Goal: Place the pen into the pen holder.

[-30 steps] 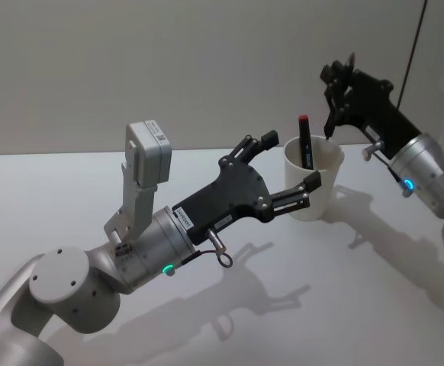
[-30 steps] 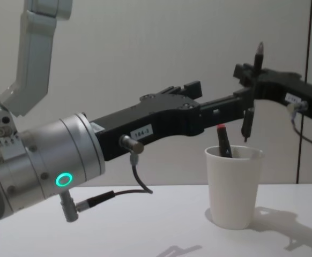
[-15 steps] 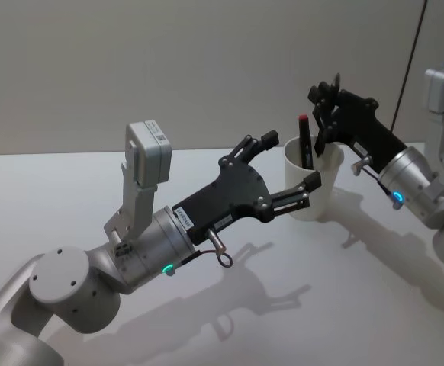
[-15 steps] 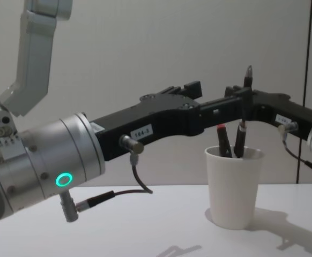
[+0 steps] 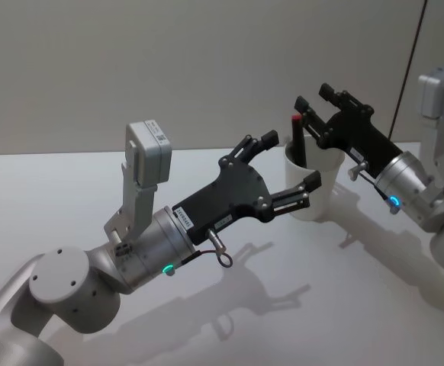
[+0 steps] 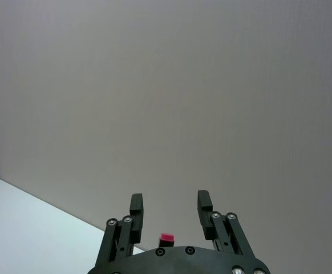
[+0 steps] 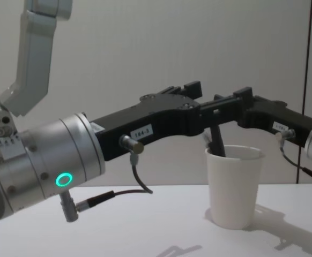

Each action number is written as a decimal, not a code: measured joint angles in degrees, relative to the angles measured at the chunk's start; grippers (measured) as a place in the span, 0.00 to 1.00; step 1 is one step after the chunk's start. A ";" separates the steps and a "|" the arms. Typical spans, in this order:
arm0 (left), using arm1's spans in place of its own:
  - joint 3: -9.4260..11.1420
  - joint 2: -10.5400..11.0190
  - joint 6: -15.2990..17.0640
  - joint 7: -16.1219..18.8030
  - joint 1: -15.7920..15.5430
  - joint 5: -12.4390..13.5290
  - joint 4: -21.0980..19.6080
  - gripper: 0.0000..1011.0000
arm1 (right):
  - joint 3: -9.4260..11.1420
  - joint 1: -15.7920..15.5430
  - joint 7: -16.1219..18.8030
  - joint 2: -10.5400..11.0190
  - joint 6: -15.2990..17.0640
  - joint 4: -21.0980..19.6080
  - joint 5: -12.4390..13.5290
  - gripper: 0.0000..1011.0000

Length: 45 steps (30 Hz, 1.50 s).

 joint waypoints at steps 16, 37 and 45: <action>0.00 0.00 0.00 0.00 0.00 0.00 0.00 0.99 | 0.00 -0.06 0.14 0.03 0.00 0.04 0.34 0.97; 0.00 0.00 0.00 0.00 0.00 0.01 0.00 0.99 | 2.17 -4.88 -3.45 2.92 1.28 -10.00 4.73 0.99; 0.00 0.05 0.30 1.20 0.09 0.57 -0.13 0.99 | 2.17 -5.80 -4.28 3.16 1.91 -11.05 4.48 0.99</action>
